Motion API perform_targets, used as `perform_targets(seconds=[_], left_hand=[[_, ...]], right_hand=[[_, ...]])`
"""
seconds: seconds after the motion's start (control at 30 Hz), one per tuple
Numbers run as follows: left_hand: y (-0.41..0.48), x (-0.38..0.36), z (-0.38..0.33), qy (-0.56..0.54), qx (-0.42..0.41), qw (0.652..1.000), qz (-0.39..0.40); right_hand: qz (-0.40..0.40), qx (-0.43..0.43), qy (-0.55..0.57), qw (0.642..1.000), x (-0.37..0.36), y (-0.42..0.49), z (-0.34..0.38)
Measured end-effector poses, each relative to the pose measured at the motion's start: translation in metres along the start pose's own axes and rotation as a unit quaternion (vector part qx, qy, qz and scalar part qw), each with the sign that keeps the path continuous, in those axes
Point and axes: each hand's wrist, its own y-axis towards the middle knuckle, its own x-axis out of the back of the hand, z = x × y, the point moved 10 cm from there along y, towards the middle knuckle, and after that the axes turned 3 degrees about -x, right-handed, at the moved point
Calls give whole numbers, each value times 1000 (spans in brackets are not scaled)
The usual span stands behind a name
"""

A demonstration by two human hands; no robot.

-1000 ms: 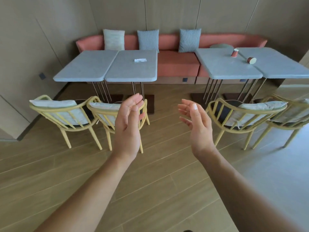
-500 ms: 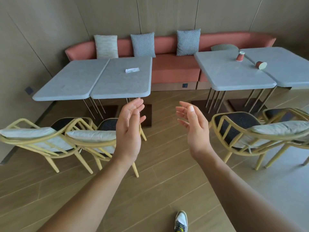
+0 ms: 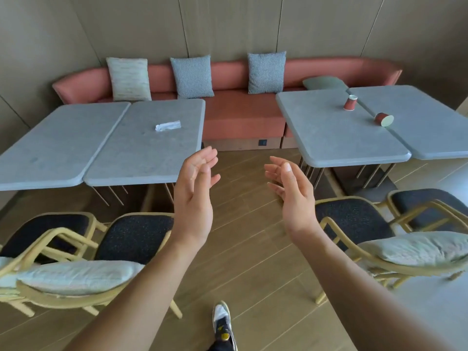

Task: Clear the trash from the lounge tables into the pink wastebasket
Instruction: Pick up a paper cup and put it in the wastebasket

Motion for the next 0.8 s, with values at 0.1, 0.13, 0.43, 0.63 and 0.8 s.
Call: perform_targets(seconds=[0.1,0.13,0.43,0.63,0.8], left_hand=[[48,-24,38,1,6,1000,18],[65,-32,51,1,7,1000,27],[243,-106,141,-50,2,993,111],[327,-161,175,-47,-1,986,159],[381,-227,204,-76,6,976,203]], right_hand=[[-16,2,-11,1000,4,57,-14],[-23,5,-16,1000,5,78,-18],[-93,18,-44,995,6,275,-37],[-130,15,-55,990,26,358,-53],[-166,13,-68,984,61,423,-68]])
